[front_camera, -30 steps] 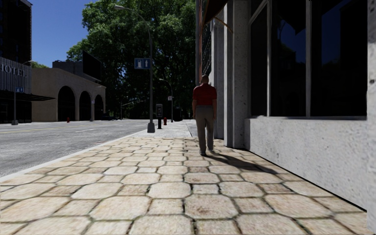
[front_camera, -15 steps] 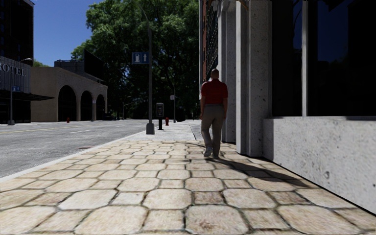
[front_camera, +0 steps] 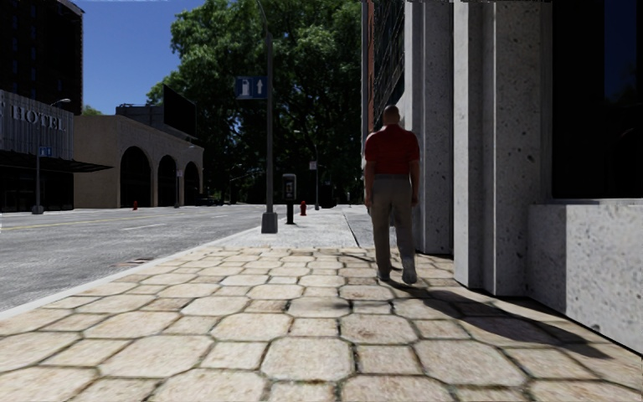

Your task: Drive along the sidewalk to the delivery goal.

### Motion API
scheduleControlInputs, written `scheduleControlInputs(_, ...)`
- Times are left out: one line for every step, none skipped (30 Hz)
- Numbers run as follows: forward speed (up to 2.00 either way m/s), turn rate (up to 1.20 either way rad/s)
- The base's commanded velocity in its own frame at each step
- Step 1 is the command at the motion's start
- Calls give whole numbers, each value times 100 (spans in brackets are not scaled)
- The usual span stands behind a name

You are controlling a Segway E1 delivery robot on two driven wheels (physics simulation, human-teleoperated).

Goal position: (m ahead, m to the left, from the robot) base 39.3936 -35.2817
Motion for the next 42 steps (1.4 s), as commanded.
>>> scheduleControlInputs(200, 27)
scheduleControlInputs(200, 27)
scheduleControlInputs(200, 27)
scheduleControlInputs(200, 27)
scheduleControlInputs(200, 27)
scheduleControlInputs(200, 27)
scheduleControlInputs(200, 27)
scheduleControlInputs(200, 27)
scheduleControlInputs(200, 27)
scheduleControlInputs(200, 27)
scheduleControlInputs(200, 27)
scheduleControlInputs(200, 27)
scheduleControlInputs(200, 27)
scheduleControlInputs(200, 27)
scheduleControlInputs(200, 23)
scheduleControlInputs(200, 23)
scheduleControlInputs(200, 11)
scheduleControlInputs(200, 0)
scheduleControlInputs(200, 0)
scheduleControlInputs(200, 0)
scheduleControlInputs(200, 0)
scheduleControlInputs(200, 0)
scheduleControlInputs(200, 0)
scheduleControlInputs(200, 0)
scheduleControlInputs(200, 0)
scheduleControlInputs(200, 0)
scheduleControlInputs(200, 0)
scheduleControlInputs(200, 0)
scheduleControlInputs(200, 0)
scheduleControlInputs(200, 0)
scheduleControlInputs(200, 0)
scheduleControlInputs(200, 0)
scheduleControlInputs(200, 0)
scheduleControlInputs(200, 0)
scheduleControlInputs(200, 0)
scheduleControlInputs(200, 0)
scheduleControlInputs(200, 0)
scheduleControlInputs(200, 0)
scheduleControlInputs(200, 0)
scheduleControlInputs(200, 0)
scheduleControlInputs(200, 0)
scheduleControlInputs(200, 0)
